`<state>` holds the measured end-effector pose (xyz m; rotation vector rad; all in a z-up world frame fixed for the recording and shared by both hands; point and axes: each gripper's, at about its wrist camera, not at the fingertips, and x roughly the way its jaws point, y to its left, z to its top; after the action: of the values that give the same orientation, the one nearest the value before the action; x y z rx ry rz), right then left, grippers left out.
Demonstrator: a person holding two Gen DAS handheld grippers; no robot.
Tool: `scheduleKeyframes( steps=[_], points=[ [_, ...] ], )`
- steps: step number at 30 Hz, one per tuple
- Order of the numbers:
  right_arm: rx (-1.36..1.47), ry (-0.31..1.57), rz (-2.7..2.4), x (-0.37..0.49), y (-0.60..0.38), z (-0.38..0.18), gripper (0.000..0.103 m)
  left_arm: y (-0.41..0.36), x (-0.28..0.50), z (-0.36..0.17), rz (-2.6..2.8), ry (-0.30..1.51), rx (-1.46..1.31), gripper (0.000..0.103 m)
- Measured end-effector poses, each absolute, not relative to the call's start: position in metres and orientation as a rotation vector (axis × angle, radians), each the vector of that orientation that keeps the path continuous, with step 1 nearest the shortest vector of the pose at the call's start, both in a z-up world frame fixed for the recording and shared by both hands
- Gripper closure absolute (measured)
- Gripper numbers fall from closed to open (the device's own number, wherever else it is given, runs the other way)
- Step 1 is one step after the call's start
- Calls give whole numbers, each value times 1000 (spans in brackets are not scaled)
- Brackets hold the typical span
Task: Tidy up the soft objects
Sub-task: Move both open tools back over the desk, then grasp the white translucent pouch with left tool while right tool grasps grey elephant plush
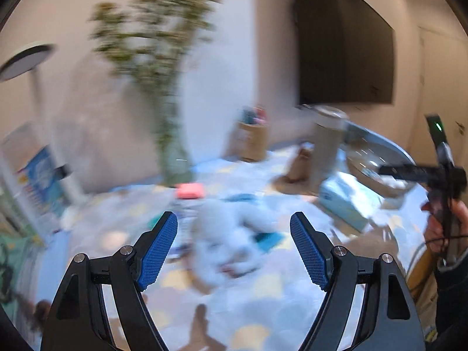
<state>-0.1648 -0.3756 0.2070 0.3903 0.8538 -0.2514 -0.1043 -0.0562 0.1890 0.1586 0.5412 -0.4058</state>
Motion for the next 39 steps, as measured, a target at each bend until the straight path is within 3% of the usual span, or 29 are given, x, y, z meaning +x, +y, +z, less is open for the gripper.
scheduleKeyframes(
  steps=[8, 19, 28, 39],
  points=[
    [284, 855, -48, -148, -275, 203, 17, 37, -117, 190, -267, 498, 17, 25],
    [163, 965, 87, -129, -190, 159, 17, 76, -97, 143, -182, 595, -36, 25],
    [162, 1028, 166, -109, -161, 145, 17, 104, -7, 105, -124, 773, -138, 20],
    [68, 1062, 147, -57, -126, 102, 17, 102, 70, 65, -96, 825, -102, 20]
  ],
)
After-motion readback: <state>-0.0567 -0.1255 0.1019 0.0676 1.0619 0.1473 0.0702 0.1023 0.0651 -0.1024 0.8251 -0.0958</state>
